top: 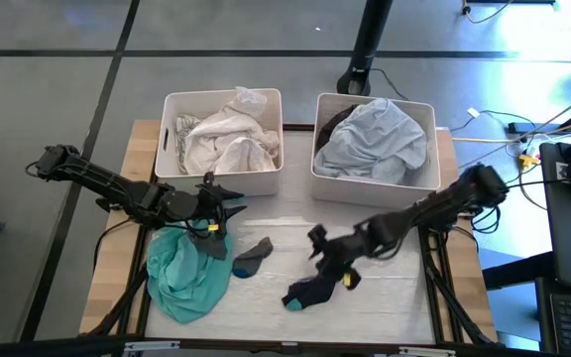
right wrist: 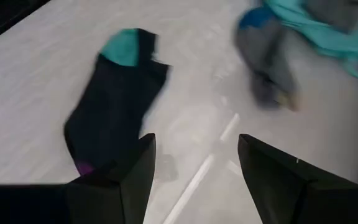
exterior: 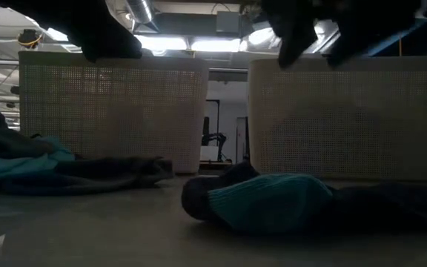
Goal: Sort clothes
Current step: Put the dark blue sock into the right white bin
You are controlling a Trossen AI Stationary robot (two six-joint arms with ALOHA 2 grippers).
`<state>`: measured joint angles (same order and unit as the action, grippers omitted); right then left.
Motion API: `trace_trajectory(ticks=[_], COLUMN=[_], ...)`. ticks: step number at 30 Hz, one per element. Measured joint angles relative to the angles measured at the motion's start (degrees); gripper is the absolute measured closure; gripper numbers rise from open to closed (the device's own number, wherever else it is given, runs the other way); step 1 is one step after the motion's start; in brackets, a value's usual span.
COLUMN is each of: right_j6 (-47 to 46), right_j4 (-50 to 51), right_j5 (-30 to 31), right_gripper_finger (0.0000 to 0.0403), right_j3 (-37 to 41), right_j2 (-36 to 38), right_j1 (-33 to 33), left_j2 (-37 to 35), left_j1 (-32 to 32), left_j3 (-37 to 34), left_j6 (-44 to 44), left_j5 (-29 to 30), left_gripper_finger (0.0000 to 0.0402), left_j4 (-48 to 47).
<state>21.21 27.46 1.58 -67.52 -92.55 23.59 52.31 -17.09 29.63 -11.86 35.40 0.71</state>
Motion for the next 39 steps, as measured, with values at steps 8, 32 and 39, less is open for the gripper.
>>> trace_trajectory(ticks=[8, 32, 39], right_j6=[0.33, 0.26, 0.10], right_j4=[-10.44, -17.66, -18.22], right_j5=[-3.01, -11.34, -6.83], right_gripper_finger=[0.0174, 0.0317, 0.0333], right_j3=[0.69, 4.14, 6.69], right_j2=[-11.33, -17.25, -16.94], right_j1=[2.51, -0.39, -0.82], left_j2=[0.00, 0.00, 0.00], left_j1=[-0.01, 0.00, 0.00], left_j3=[0.00, 0.04, 0.04], left_j6=[-0.21, 0.09, 0.09], left_j5=[0.00, 0.00, 0.00], left_gripper_finger=[0.0249, 0.0249, 0.0249], left_j4=[0.04, 0.33, 0.37])
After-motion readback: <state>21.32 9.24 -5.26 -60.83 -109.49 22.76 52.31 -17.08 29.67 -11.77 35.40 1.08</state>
